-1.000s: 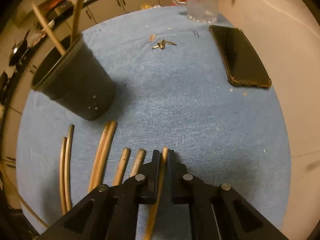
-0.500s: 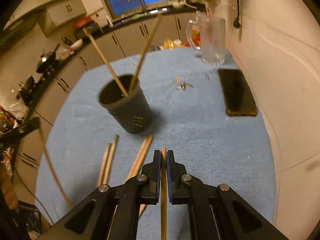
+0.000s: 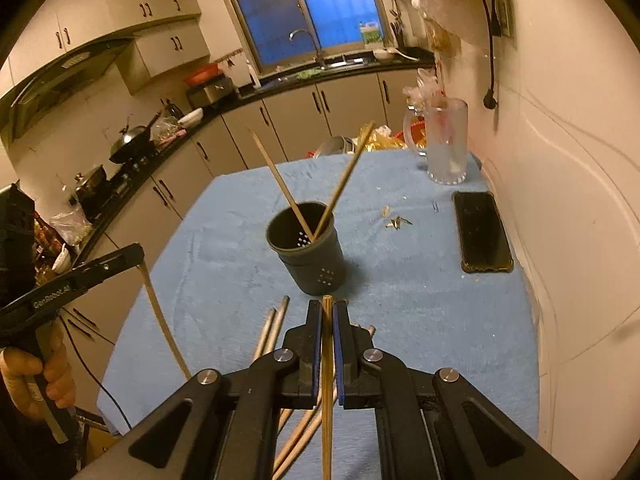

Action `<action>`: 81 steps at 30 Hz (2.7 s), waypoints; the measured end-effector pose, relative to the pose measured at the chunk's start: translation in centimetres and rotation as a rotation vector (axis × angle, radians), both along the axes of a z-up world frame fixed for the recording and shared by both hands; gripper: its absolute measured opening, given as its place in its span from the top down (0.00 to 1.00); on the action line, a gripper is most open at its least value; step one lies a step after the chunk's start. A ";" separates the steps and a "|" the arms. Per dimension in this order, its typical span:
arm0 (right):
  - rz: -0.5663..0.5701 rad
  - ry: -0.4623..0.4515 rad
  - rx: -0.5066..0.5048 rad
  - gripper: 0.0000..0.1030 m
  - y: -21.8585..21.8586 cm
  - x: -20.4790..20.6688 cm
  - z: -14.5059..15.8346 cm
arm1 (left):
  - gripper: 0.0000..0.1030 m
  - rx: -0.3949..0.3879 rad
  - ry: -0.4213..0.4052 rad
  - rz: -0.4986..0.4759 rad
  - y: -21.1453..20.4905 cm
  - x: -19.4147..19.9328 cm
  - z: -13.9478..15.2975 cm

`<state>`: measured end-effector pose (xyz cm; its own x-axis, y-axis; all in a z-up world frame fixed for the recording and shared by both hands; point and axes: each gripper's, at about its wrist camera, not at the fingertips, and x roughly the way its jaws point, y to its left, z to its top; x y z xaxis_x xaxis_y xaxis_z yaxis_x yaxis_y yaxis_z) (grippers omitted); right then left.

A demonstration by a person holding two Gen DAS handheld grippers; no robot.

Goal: Organize utensils
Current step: 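Lift the chopstick with the right tool and carry it above the grey cup, then drop the chopstick into the grey cup and open the right tool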

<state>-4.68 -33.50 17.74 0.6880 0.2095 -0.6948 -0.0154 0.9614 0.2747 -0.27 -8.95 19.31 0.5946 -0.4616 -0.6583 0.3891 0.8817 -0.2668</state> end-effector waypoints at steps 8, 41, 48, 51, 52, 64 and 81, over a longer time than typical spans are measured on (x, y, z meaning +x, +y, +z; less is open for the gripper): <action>0.023 -0.080 -0.001 0.94 0.5 -1.7 3.0 | 0.94 0.013 -0.075 0.008 -0.1 -1.3 1.8; 0.006 -0.308 -0.039 0.94 0.5 -0.2 13.7 | 0.94 -0.013 -0.228 0.006 -2.4 1.8 9.6; -0.006 -0.366 -0.054 0.94 0.9 2.2 16.0 | 0.94 -0.038 -0.284 0.024 -3.9 4.8 12.2; -0.011 -0.370 -0.062 0.94 1.1 3.7 16.1 | 0.94 -0.033 -0.285 0.026 -4.6 5.9 12.1; -0.012 -0.368 -0.065 0.94 1.2 4.1 16.0 | 0.94 -0.031 -0.283 0.027 -4.7 6.2 12.0; -0.019 -0.345 -0.051 0.94 1.0 8.5 12.9 | 0.94 -0.034 -0.214 0.069 -5.1 10.1 7.8; -0.030 -0.231 -0.042 0.90 0.4 10.6 6.9 | 0.94 0.008 -0.081 0.056 -6.0 11.4 1.8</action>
